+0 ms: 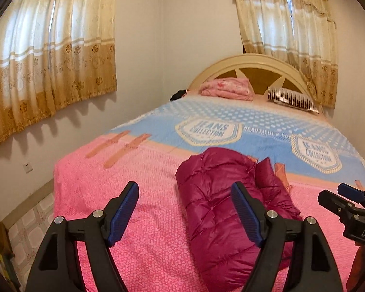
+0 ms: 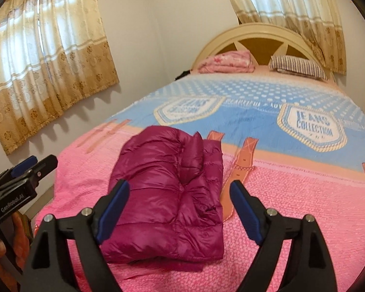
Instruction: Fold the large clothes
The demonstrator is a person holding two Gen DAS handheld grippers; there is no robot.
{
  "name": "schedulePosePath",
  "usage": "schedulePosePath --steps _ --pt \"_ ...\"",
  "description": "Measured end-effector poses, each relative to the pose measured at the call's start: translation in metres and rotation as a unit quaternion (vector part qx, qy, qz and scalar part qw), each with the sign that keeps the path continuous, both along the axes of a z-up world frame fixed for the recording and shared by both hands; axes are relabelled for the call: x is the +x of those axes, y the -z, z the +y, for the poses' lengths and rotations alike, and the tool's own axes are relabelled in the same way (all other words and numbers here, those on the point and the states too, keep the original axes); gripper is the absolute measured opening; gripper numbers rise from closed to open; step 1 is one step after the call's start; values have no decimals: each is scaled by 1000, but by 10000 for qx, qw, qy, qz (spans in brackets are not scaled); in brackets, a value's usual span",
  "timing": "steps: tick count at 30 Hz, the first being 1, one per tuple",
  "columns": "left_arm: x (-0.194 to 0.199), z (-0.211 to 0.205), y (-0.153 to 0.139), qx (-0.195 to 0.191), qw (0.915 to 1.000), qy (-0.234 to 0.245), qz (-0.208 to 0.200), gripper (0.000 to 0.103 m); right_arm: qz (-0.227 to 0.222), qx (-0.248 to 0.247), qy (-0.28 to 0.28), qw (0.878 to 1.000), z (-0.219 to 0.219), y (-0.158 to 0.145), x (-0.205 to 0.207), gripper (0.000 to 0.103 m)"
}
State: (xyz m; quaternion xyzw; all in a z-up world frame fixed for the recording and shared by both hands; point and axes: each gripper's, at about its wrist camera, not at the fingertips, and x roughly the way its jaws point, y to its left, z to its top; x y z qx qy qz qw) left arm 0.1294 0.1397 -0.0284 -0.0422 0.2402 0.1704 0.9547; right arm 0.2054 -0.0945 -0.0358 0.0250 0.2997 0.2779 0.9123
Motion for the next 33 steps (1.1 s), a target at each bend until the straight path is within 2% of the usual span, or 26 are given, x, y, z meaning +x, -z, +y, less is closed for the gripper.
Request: schedulePosePath --steps 9,33 --pt "-7 -3 -7 -52 9999 53 -111 79 -302 8 13 9995 -5 -18 -15 90" --pt "-6 -4 -2 -47 9999 60 -74 79 -310 -3 -41 9995 -4 -16 -19 90"
